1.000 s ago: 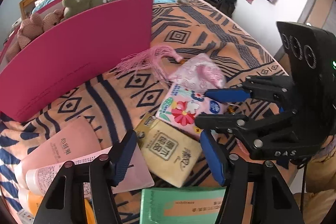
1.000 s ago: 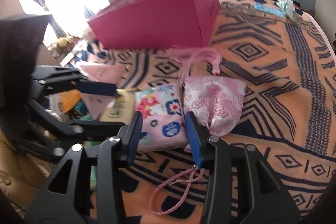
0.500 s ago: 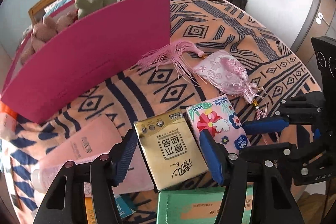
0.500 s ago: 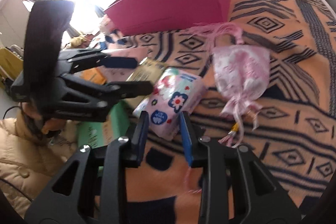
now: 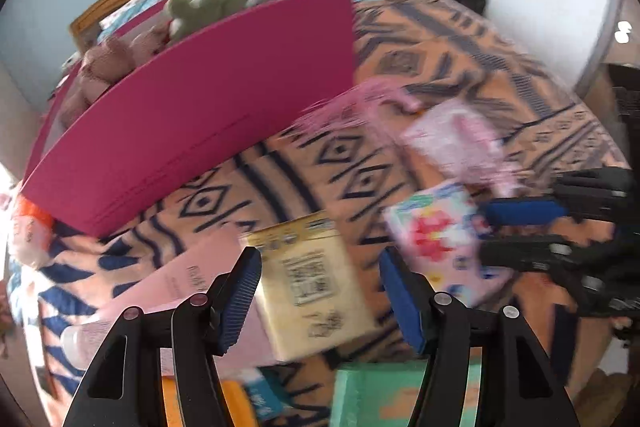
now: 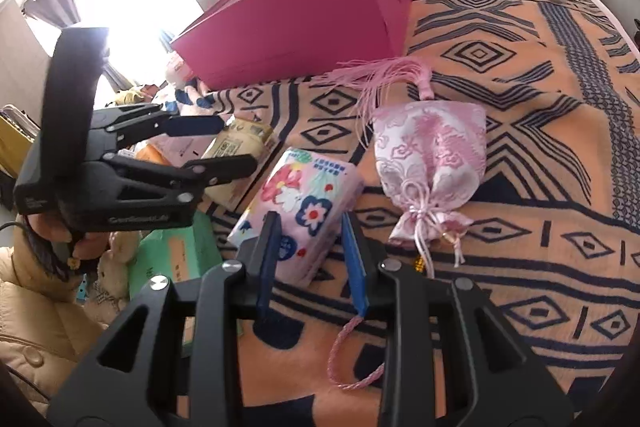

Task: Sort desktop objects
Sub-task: 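Close both grippers on the floral pink tissue pack, then lift the floral tissue pack off the blanket with both grippers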

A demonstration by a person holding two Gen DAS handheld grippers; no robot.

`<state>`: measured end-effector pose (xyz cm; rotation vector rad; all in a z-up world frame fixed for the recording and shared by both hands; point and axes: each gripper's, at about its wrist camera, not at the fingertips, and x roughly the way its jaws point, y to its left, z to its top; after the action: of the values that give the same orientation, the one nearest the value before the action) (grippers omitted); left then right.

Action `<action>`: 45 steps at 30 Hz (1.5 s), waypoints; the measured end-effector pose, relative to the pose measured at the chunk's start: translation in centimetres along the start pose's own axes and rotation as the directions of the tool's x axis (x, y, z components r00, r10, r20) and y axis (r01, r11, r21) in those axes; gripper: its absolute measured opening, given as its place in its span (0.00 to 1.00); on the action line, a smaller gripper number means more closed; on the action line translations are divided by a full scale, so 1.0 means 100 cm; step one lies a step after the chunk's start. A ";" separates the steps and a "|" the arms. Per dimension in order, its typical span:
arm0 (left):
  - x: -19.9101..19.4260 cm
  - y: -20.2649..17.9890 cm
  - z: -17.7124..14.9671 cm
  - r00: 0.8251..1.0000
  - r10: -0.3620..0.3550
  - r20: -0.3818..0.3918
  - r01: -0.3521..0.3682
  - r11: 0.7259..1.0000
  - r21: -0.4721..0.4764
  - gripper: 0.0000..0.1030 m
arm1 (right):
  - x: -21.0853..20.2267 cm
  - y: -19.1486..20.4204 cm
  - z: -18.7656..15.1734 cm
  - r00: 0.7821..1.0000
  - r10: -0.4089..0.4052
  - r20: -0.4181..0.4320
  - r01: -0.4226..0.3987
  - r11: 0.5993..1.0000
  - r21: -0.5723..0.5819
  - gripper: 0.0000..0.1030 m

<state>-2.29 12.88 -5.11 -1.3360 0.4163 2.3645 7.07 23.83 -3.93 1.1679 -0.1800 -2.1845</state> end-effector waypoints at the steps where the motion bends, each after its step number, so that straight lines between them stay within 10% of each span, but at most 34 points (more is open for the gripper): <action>1: -0.004 -0.003 0.000 0.999 -0.043 0.007 0.043 0.999 0.008 0.61 | 0.000 -0.001 0.000 1.000 0.000 0.003 0.000 1.000 0.009 0.32; 12: -0.007 -0.024 -0.001 0.930 -0.366 -0.040 0.366 0.931 -0.012 0.52 | -0.006 -0.012 -0.001 0.999 0.019 0.028 -0.020 0.998 0.056 0.32; 33: 0.013 -0.013 0.001 0.897 -0.435 -0.072 0.424 0.896 -0.131 0.42 | 0.005 -0.010 0.002 0.996 0.077 0.035 -0.080 0.994 0.080 0.31; 45: 0.007 -0.005 -0.001 0.916 -0.397 -0.053 0.387 0.911 -0.141 0.42 | 0.008 -0.010 0.004 0.998 0.050 0.043 -0.054 0.995 0.088 0.31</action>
<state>-2.28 13.41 -5.76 -1.4218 0.0085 2.0335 5.99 24.10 -4.64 1.1550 -0.3242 -2.1745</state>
